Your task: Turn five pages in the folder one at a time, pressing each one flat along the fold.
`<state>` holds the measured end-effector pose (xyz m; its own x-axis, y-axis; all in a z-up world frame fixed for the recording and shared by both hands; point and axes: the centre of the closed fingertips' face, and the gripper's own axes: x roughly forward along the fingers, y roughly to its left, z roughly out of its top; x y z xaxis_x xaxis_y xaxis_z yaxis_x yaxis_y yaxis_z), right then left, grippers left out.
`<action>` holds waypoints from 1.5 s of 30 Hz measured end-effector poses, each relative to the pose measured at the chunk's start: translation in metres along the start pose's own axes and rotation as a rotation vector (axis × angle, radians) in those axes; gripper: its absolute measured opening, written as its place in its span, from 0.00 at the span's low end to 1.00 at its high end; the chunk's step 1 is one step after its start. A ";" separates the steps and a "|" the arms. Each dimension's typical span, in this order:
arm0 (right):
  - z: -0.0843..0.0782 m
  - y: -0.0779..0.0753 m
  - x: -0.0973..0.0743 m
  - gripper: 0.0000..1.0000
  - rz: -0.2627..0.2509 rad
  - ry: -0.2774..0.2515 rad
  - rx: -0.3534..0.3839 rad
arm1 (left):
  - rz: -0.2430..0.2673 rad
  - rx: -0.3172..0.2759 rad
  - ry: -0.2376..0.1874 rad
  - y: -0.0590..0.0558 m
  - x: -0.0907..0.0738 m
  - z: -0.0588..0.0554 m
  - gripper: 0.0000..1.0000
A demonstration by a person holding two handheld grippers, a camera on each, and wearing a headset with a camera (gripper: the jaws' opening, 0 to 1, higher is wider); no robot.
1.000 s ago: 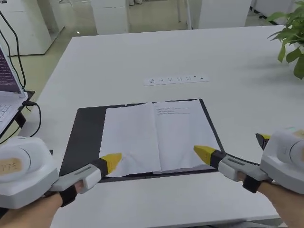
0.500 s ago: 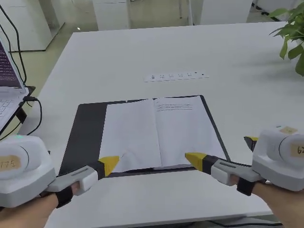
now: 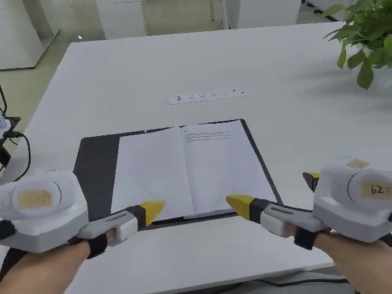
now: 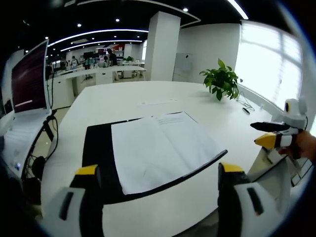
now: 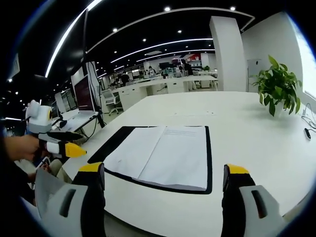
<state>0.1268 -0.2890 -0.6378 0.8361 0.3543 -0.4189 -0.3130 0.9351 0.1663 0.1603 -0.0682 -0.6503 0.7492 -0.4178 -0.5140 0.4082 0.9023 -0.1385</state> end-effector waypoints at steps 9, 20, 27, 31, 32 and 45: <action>-0.001 -0.007 -0.006 1.00 -0.022 -0.007 0.014 | -0.119 0.097 0.034 -0.047 0.057 0.001 0.93; 0.002 -0.012 -0.012 1.00 -0.029 -0.020 0.022 | -0.198 0.143 0.073 -0.089 0.113 -0.007 0.84; 0.002 -0.025 -0.012 1.00 -0.041 -0.015 0.028 | -0.225 0.174 0.103 -0.112 0.146 -0.020 0.79; 0.000 -0.032 -0.011 1.00 -0.045 -0.011 0.039 | -0.240 0.189 0.121 -0.127 0.161 -0.028 0.76; -0.001 -0.034 -0.011 1.00 -0.046 -0.007 0.041 | -0.242 0.193 0.126 -0.130 0.165 -0.030 0.76; -0.005 -0.048 -0.010 0.99 -0.052 0.005 0.061 | -0.243 0.194 0.127 -0.156 0.194 -0.038 0.70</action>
<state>0.1313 -0.3371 -0.6459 0.8480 0.3058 -0.4328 -0.2413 0.9500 0.1984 0.2225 -0.2862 -0.7604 0.5516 -0.5904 -0.5892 0.6676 0.7360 -0.1123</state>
